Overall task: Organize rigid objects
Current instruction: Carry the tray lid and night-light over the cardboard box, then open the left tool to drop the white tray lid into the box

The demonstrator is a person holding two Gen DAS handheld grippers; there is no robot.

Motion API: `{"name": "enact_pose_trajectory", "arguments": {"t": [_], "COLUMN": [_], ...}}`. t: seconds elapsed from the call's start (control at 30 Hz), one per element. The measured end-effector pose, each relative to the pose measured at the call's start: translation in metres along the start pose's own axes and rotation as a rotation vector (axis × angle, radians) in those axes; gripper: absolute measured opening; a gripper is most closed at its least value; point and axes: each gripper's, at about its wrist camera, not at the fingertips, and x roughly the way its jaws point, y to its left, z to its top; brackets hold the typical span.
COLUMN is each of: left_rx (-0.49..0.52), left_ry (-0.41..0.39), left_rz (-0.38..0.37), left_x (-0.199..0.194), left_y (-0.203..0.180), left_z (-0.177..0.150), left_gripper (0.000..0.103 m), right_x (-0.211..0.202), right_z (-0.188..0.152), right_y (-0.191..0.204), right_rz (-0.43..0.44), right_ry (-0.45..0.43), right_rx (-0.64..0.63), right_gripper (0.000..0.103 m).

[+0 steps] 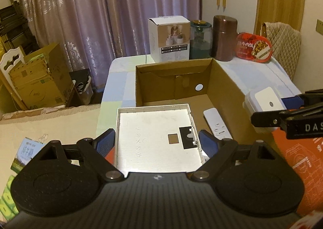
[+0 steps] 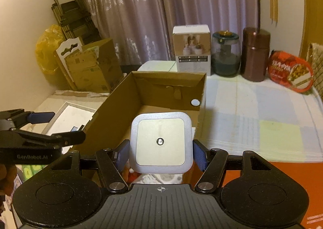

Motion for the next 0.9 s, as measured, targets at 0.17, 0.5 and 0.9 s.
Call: {"name": "enact_pose_trajectory", "arguments": {"t": [0.17,0.5,0.9], "left_rx": [0.044,0.112,0.149], "left_ry": [0.009,0.016,0.04], "left_rz": [-0.006,-0.065,-0.062], "left_x": [0.023,0.055,0.073], "left_y": [0.0,-0.007,-0.014], "left_z": [0.006,0.016,0.017], "left_gripper": [0.086,0.086,0.086], "right_x": [0.023,0.044,0.05], "right_z": [0.007,0.016,0.014], "right_y": [-0.004,-0.011,-0.015], "right_rz": [0.007,-0.005,0.001], "right_ry": [0.018,0.018,0.014], "right_rx": [0.01,0.005,0.012], "right_gripper": [0.062,0.062,0.062]}}
